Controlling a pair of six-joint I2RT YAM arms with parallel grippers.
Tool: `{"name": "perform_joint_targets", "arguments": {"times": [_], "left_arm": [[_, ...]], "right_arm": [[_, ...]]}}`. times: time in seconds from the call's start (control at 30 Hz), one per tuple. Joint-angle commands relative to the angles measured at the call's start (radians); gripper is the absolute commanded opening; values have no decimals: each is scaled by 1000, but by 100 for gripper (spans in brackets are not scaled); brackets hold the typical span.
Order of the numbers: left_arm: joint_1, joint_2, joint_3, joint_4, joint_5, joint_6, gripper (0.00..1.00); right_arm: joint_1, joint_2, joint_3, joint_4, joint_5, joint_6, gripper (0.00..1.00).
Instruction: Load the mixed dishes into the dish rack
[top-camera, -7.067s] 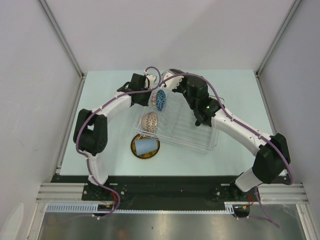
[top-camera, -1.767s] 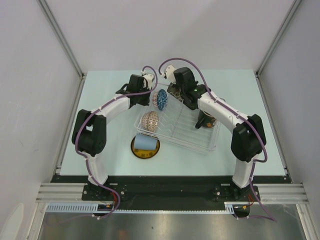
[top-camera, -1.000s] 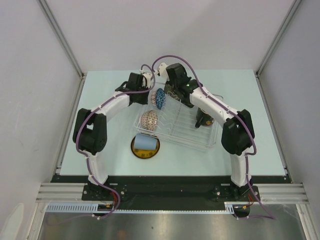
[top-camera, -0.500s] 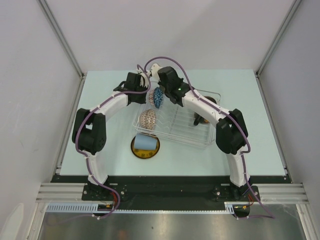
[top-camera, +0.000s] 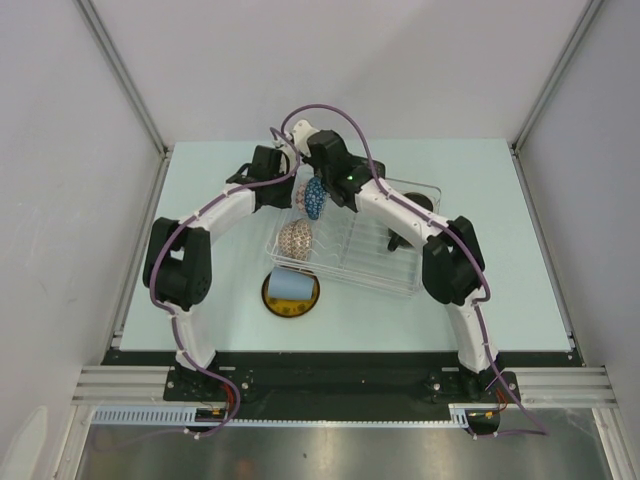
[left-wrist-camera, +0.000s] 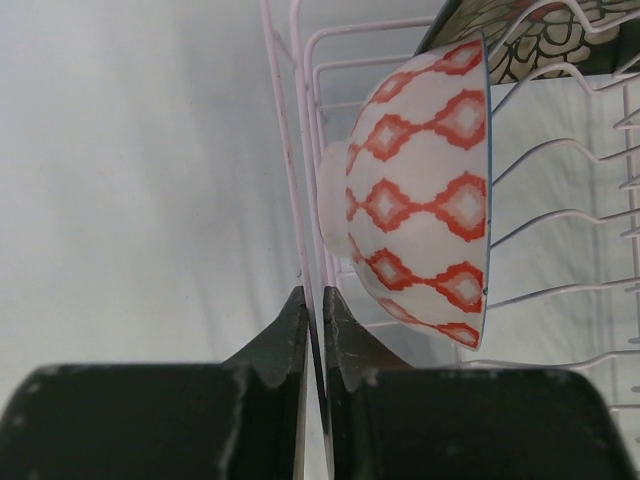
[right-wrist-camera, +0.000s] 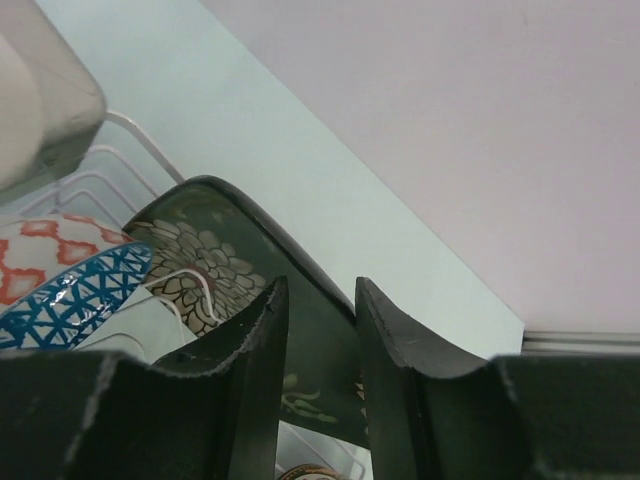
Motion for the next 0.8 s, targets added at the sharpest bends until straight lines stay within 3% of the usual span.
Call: {"name": "perform_joint_targets", "arguments": {"times": [0.0,0.23,0.33,0.57,0.77], "left_arm": [[-31,-37,-11,-55,63,65,9],[-31,-43,-20,-49,56,67,9],[-31,-46,-20,-49,56,67,9],[-29,-55,-17,-52,53,64,9],[-31,-71,-14,-58,48,62,8]], "right_arm": [[55,-15,20,16,-49,9,37],[-20,-188,-44,-19,-36,64,43],[-61,-278,-104,-35,-65,125,52],[-133,-441,-303,-35,-90,239,58],[-230,-397,-331,-65,-113,365,58]]}}
